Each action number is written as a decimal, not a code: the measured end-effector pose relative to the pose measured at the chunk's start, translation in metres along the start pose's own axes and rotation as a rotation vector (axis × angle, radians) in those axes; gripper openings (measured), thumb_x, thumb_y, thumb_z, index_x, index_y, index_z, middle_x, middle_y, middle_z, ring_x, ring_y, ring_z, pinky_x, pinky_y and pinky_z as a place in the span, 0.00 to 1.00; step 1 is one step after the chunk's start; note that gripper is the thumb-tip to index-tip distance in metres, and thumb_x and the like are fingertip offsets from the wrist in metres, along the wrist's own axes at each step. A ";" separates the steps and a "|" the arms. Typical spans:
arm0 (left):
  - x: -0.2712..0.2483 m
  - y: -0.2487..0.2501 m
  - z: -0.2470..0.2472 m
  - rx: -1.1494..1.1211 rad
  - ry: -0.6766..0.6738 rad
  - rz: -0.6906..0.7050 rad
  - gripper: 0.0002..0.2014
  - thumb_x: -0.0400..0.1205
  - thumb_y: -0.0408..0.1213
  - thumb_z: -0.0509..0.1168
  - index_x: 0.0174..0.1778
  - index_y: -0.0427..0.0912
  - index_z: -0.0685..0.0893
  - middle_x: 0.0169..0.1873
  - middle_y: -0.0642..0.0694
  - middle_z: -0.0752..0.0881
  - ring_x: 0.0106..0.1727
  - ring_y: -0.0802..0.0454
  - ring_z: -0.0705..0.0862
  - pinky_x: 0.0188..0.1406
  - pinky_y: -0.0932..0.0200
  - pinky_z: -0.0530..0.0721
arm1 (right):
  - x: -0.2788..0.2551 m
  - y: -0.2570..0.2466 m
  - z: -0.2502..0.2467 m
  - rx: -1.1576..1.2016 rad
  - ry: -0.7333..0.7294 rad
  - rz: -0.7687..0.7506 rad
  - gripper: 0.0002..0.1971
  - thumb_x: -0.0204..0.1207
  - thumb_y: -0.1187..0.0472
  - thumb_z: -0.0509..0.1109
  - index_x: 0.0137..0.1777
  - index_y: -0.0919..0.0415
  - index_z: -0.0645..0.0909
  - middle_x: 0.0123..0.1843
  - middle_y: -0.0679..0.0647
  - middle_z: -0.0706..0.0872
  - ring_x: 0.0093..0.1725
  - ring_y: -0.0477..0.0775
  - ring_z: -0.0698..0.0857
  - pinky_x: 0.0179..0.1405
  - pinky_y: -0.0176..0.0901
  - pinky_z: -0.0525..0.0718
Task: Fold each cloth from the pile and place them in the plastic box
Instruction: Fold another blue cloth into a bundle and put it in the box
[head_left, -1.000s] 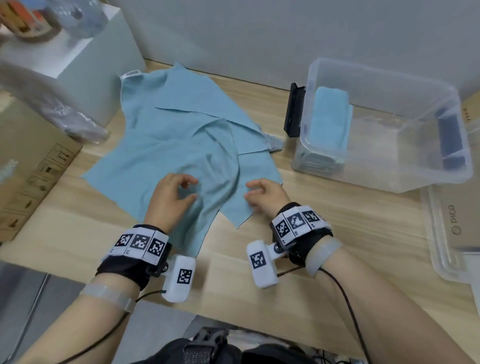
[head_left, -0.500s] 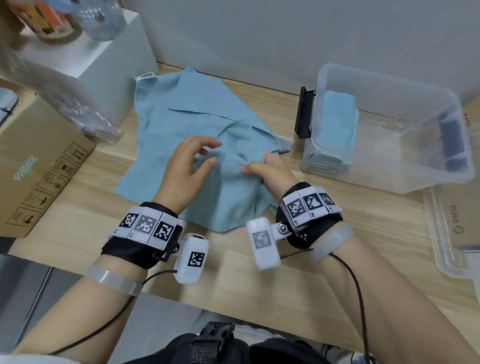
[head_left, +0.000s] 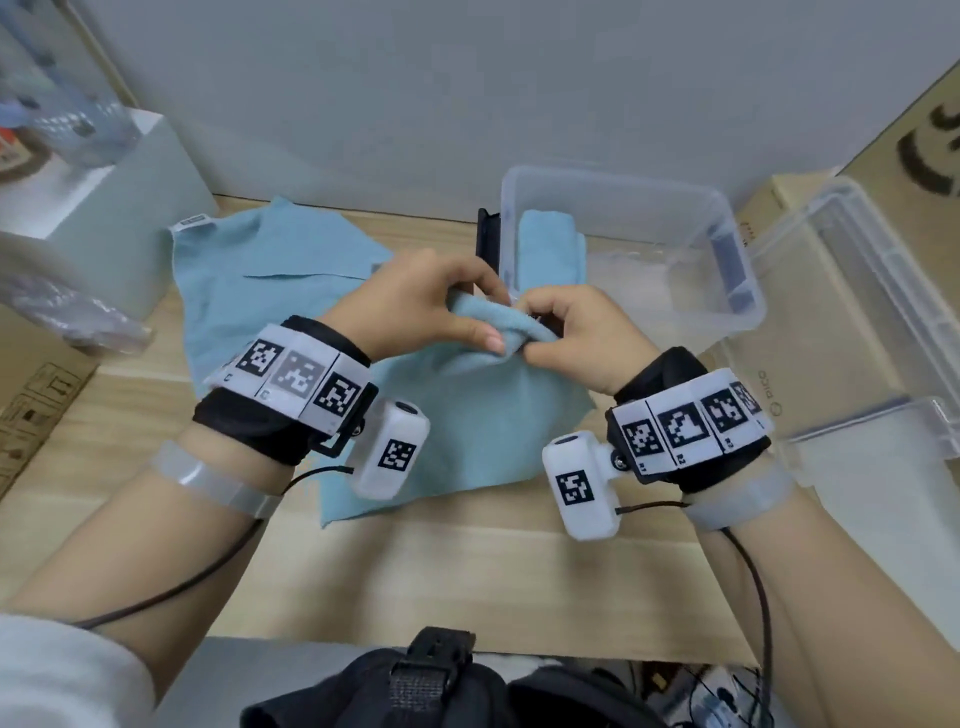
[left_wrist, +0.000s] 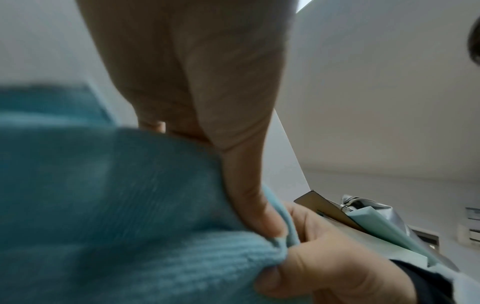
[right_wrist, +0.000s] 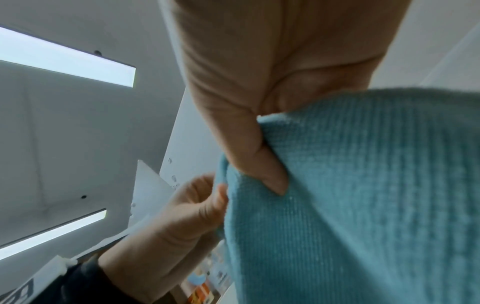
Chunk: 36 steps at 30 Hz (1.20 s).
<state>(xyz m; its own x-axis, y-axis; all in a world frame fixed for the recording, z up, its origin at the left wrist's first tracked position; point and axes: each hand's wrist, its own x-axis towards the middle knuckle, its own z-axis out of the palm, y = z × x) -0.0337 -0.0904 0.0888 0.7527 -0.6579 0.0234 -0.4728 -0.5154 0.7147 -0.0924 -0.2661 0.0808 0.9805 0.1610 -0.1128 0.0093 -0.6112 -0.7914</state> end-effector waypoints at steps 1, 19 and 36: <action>0.002 0.004 0.001 0.054 0.040 -0.003 0.15 0.63 0.47 0.79 0.43 0.49 0.87 0.33 0.51 0.85 0.34 0.60 0.77 0.38 0.62 0.73 | -0.004 0.006 -0.007 -0.028 0.045 0.026 0.17 0.59 0.71 0.67 0.26 0.43 0.75 0.21 0.32 0.79 0.25 0.33 0.74 0.29 0.27 0.69; 0.006 0.014 -0.041 0.203 0.785 -0.054 0.11 0.69 0.36 0.68 0.45 0.47 0.90 0.38 0.45 0.87 0.41 0.48 0.83 0.43 0.55 0.79 | -0.054 0.030 -0.108 -0.012 1.061 0.082 0.20 0.62 0.70 0.74 0.23 0.46 0.70 0.25 0.39 0.74 0.24 0.34 0.73 0.29 0.29 0.71; -0.041 -0.032 0.038 -0.845 0.530 -0.231 0.13 0.69 0.54 0.68 0.42 0.51 0.87 0.36 0.58 0.90 0.41 0.61 0.86 0.41 0.65 0.85 | -0.106 0.088 -0.072 0.696 0.862 0.144 0.20 0.51 0.41 0.79 0.40 0.52 0.84 0.36 0.43 0.90 0.40 0.42 0.87 0.41 0.35 0.86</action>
<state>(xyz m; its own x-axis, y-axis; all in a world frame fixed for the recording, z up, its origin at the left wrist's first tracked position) -0.0669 -0.0673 0.0380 0.9871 -0.1589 -0.0181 0.0331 0.0919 0.9952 -0.1818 -0.3930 0.0661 0.7745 -0.6325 0.0101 0.0377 0.0302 -0.9988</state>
